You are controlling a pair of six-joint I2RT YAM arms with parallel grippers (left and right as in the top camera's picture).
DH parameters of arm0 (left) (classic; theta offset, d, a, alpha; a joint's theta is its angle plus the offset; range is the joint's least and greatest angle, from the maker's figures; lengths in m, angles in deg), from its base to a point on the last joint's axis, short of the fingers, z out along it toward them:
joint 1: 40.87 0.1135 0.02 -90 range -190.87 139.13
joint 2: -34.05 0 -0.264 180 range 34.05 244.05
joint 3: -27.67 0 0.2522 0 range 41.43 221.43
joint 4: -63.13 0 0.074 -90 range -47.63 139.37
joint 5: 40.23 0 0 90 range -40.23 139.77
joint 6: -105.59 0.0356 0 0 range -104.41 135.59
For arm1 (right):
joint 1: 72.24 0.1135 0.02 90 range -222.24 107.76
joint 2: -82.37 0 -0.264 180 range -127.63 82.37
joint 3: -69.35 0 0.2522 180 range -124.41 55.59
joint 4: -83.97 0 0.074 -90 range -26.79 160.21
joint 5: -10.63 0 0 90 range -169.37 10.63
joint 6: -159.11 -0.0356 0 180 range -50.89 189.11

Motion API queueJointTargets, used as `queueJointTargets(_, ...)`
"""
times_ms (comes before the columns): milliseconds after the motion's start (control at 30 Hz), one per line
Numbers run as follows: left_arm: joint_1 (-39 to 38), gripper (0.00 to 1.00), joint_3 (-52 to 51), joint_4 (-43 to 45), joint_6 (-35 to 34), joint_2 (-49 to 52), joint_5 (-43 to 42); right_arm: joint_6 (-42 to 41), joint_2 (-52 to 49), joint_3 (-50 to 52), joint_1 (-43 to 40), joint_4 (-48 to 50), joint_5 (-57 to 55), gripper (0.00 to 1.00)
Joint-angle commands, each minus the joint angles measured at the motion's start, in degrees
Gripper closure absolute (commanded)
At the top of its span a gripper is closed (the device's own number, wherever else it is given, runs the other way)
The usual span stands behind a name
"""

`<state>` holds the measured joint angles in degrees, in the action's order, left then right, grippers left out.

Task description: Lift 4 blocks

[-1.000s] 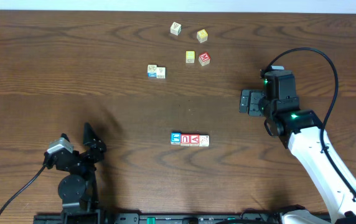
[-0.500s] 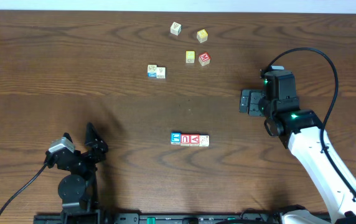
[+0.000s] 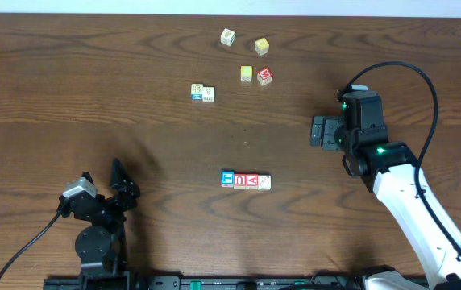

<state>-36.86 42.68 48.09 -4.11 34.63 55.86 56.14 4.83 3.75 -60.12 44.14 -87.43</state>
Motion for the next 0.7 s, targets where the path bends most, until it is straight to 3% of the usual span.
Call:
queueJointTargets(0, -0.24, 0.23, -0.98, -2.56, -0.7, -0.35, -0.52, 0.9, 2.6, -0.92, -0.42, -2.51, -3.5, 0.01)
queueJointTargets(267, -0.24, 0.23, -0.98, -2.56, -0.7, -0.35, -0.55, 1.4, 22.01, 0.09, -1.92, -2.25, -8.83, 0.01)
queueJointTargets(367, -0.24, 0.23, -0.98, -2.56, -0.7, -0.35, -0.55, 6.4, 30.73, 3.5, -4.96, 0.72, -5.55, 0.01)
queueJointTargets(500, -0.24, 0.23, -0.98, -2.56, -0.7, -0.35, -0.55, 10.08, 42.21, 13.66, -10.19, 10.21, 1.95, 0.01)
queueJointTargets(667, -0.24, 0.23, -0.98, -2.56, -0.7, -0.35, -0.52, 10.03, 56.92, 31.28, -12.79, 30.21, 8.59, 0.01)
